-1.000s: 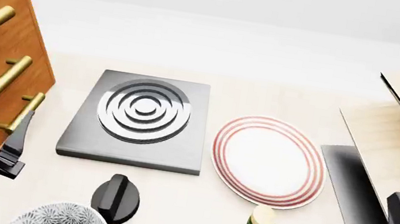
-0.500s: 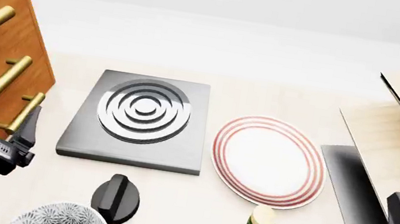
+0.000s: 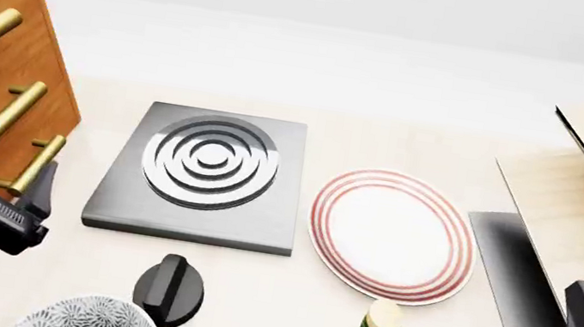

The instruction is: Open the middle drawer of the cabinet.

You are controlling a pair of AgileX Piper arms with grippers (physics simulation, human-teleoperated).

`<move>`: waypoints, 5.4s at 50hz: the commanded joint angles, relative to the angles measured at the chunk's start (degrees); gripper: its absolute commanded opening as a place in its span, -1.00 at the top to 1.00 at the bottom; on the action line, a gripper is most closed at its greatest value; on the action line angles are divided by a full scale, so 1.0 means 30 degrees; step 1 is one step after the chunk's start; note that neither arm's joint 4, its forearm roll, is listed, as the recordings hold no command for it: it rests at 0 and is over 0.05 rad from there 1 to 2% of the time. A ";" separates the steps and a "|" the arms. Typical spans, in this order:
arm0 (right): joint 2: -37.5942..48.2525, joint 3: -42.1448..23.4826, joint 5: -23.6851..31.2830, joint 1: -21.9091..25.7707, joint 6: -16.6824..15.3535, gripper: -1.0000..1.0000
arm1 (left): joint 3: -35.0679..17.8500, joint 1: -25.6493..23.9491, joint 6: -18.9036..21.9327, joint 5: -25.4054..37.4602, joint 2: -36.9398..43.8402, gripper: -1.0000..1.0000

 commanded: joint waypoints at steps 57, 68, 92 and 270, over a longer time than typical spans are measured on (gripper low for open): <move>-0.0055 0.0001 0.0004 0.0104 -0.0053 -1.00 | -0.4484 0.3357 -0.0109 -0.0169 0.6751 -1.00; -0.0054 0.0001 0.0004 0.0102 -0.0052 -1.00 | -0.4723 0.3487 -0.0807 -0.0169 0.7625 -1.00; -0.0055 0.0001 0.0004 0.0106 -0.0052 -1.00 | -0.6033 0.4556 -0.0295 -0.0169 0.9213 -1.00; -0.0060 0.0001 0.0005 0.0103 -0.0048 -1.00 | -0.3911 -0.0595 0.3772 -0.0169 0.6362 1.00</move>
